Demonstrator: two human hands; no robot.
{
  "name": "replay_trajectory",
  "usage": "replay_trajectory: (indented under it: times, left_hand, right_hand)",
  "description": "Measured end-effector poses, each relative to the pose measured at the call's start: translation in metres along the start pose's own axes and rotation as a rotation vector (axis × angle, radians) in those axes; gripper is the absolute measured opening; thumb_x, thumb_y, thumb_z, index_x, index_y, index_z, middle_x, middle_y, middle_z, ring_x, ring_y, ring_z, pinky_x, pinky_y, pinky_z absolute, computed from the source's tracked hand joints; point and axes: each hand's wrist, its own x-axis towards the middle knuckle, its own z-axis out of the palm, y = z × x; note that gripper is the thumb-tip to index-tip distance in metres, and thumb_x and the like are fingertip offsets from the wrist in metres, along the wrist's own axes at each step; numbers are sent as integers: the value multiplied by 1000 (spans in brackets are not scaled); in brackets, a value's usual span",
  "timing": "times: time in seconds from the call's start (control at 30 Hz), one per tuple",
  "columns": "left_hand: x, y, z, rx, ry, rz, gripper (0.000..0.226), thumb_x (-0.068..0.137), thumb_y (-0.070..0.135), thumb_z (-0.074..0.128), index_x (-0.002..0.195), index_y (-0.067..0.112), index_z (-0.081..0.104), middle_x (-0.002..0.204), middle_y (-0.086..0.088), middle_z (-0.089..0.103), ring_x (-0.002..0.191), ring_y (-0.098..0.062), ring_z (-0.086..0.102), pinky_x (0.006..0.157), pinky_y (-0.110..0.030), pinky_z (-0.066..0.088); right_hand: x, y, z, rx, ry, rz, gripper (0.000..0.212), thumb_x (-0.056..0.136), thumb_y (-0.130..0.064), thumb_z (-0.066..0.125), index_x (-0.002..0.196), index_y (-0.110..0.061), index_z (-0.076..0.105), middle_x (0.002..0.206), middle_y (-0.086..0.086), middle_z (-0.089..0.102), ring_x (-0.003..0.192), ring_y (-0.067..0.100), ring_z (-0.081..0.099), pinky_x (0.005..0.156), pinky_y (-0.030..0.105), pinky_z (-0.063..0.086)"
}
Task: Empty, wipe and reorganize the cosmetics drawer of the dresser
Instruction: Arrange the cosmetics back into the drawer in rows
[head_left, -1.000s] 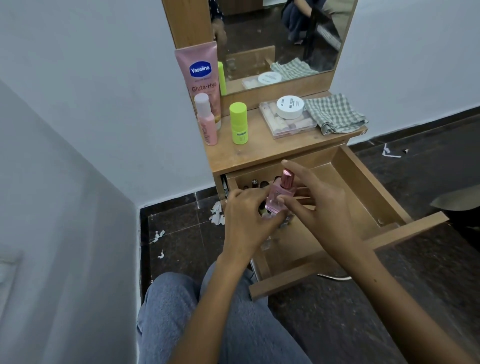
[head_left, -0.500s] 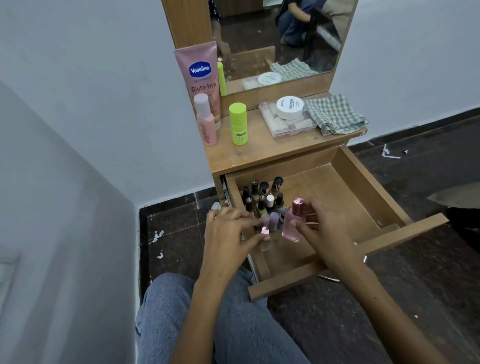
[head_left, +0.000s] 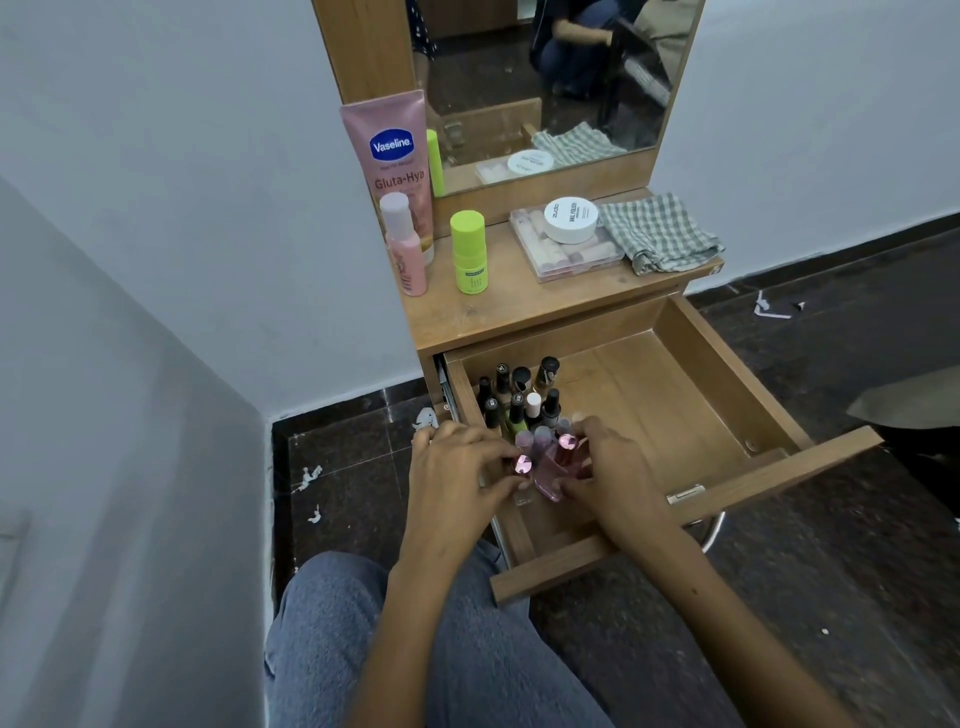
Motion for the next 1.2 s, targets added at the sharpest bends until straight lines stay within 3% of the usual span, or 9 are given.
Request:
replay_trajectory:
  times: [0.2,0.3,0.67,0.8,0.93,1.07,1.13,1.2]
  left_hand:
    - [1,1,2,41,-29,-4,32,63,34,85,92,33,74,92,16,70,91,-11,56,74,-23,15]
    - [1,0,2,48,-24,-10,32,62,34,85,92,33,74,92,16,70,90,-10,55,74,-23,15]
    - [0,3,3,51,-27,-22,34,65,33,83,97,33,73,96,14,69,95,-11,55,77,-23,17]
    - [-2,6,-3,17,-25,-24,38,65,35,83,101,35,70,100,15,67,99,-10,54,80,-22,18]
    - [-3,4,-14,-30,43,-4,38,69,41,80,104,33,70,104,12,67,101,-11,54,81,-22,19]
    - [4,-2,-23,-95,131,-29,37,84,53,60,109,29,69,110,13,67,104,-7,55,90,-28,30]
    - [14,-4,-28,-145,212,-57,34,88,49,58,110,26,70,108,11,68,102,-8,56,91,-35,37]
    - [28,-7,-33,-162,298,-93,31,91,44,57,111,23,69,108,9,68,103,-10,55,90,-32,36]
  right_hand:
    - [1,-3,0,-37,-75,22,47,77,-40,70,115,-17,56,93,9,68,86,28,64,75,38,53]
    - [1,-3,4,-66,-72,26,34,81,-48,63,97,-17,64,85,8,67,80,26,64,72,37,53]
    - [2,-5,3,-96,-105,23,17,81,-28,64,88,-13,70,84,11,67,80,28,62,69,36,51]
    - [0,-5,-1,-91,-78,16,14,77,-13,66,88,-17,73,86,6,72,83,23,65,76,37,54]
    - [-5,-7,-16,-156,36,30,18,79,-8,63,89,-20,72,86,0,72,81,19,66,71,34,54]
    - [-1,-27,-40,-74,169,-35,11,87,-15,64,93,-16,72,88,-2,73,73,11,64,64,25,49]
    - [7,-43,-42,-17,223,-120,10,87,-21,65,93,-19,72,87,-4,73,73,9,64,67,29,54]
    - [18,-58,-37,19,252,-190,8,87,-26,65,91,-22,71,85,-7,73,75,9,66,69,35,56]
